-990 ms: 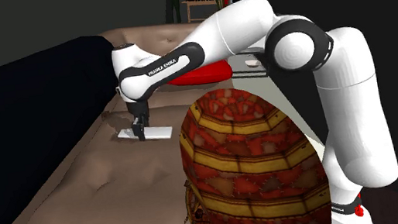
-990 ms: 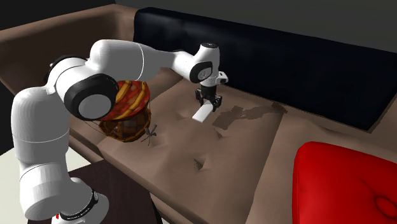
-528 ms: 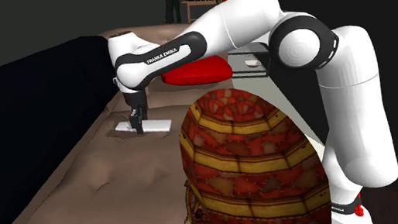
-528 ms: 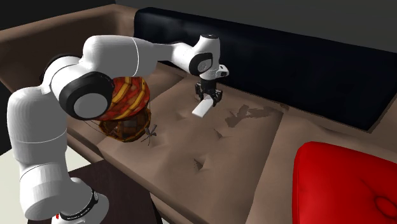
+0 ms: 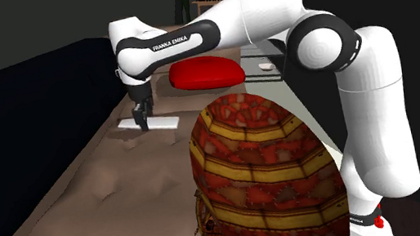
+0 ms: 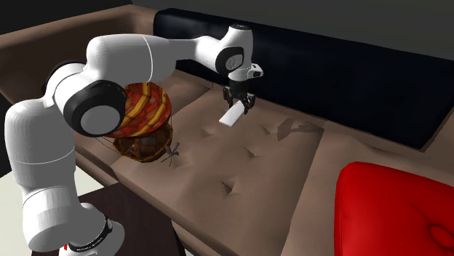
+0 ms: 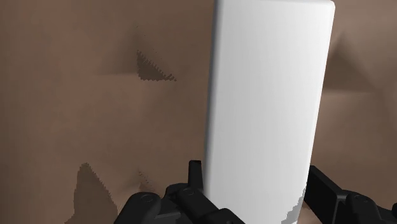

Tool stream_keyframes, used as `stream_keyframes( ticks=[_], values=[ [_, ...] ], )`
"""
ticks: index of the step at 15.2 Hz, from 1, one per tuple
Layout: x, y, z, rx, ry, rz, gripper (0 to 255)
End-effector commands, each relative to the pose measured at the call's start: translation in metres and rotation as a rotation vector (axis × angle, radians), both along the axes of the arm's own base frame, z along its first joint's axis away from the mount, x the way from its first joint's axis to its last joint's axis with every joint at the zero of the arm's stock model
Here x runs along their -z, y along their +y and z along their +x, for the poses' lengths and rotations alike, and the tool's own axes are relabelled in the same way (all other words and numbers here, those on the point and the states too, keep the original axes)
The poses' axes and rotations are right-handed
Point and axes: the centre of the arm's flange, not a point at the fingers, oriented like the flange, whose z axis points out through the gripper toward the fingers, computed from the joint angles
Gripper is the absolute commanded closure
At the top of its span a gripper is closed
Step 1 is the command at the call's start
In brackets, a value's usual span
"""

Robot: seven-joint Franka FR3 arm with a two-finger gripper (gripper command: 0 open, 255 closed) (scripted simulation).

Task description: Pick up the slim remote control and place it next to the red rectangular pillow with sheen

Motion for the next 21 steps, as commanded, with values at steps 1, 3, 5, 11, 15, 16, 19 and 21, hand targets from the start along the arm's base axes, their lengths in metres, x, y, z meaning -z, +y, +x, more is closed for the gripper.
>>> stream_keyframes(
  ticks=[1, 3, 5, 11, 15, 16, 19, 21],
  values=[
    [-0.010, -0.001, 0.000, 0.000, 0.000, 0.000, 255],
    [-0.021, -0.001, 0.000, 0.000, 0.000, 0.000, 255],
    [-0.032, -0.001, 0.000, 0.000, 0.000, 0.000, 255],
    [-0.063, -0.001, 0.000, 0.000, 0.000, 0.000, 255],
    [-0.084, -0.001, 0.000, 0.000, 0.000, 0.000, 255],
    [-0.090, -0.001, 0.000, 0.000, 0.000, 0.000, 255],
    [-0.097, -0.014, -0.003, 0.000, 0.000, 0.000, 255],
    [-0.097, -0.040, -0.008, 0.000, 0.000, 0.000, 255]
  ],
)
